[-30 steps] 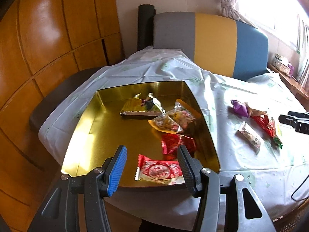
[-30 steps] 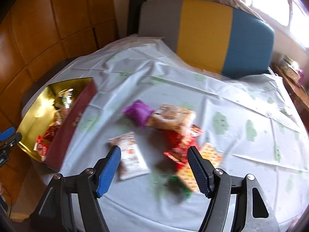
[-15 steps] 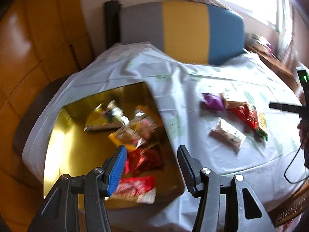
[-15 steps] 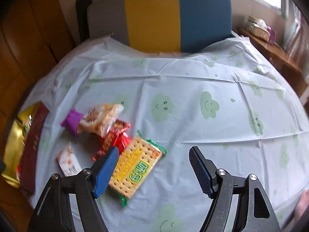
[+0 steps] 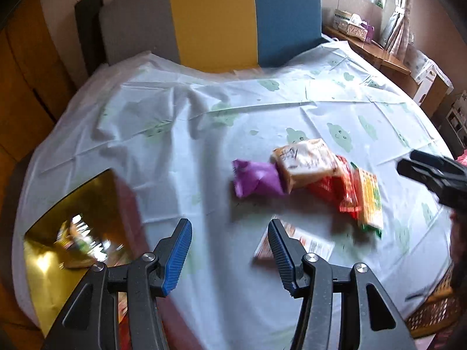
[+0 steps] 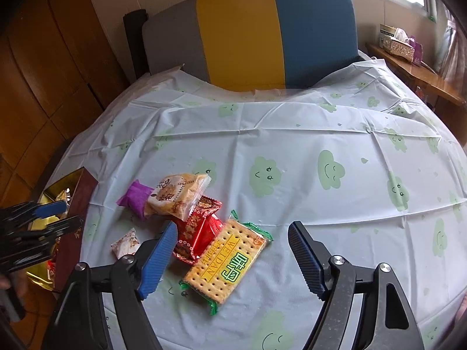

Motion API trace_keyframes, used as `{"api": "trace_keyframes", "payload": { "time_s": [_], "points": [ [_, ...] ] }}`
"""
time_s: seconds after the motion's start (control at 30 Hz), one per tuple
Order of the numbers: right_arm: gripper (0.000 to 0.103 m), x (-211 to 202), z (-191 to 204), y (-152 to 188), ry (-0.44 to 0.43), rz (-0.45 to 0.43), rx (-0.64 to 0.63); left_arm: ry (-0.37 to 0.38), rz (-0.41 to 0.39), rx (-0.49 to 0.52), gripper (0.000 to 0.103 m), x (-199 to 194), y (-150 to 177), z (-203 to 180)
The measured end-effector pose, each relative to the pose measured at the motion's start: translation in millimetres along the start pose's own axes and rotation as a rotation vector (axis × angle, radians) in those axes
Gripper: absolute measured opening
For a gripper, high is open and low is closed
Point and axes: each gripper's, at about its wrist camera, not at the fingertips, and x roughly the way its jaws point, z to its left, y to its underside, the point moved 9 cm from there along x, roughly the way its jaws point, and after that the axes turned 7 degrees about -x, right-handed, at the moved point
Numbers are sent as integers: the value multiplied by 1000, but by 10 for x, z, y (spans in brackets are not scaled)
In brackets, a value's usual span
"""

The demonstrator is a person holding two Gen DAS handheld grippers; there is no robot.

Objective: Organize snacks
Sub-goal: 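Close the left gripper on the purple snack pack and lift it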

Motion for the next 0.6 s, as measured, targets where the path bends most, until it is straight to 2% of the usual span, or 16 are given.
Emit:
{"api": "trace_keyframes", "payload": {
  "time_s": [0.07,0.17,0.27,0.33,0.43,0.53,0.6],
  "points": [
    [80,-17,-14,-11,-3,-5,5,32,25,-26,55,163,-78,-76],
    [80,-39,-10,-27,-15,-11,15,68,99,-126,55,444,-141,-79],
    [81,-47,3,-35,-24,-13,16,121,121,-267,58,623,-228,-45],
    [81,-51,17,-44,-32,-14,17,134,123,-315,60,725,-285,-36],
    [81,-55,22,-45,-40,-14,20,169,135,-354,61,849,-328,-91],
    [81,-65,17,-49,-44,-15,24,145,133,-339,60,988,-326,-139],
    [81,-66,10,-48,-44,-15,25,135,116,-347,55,1019,-322,-123]
  ]
}}
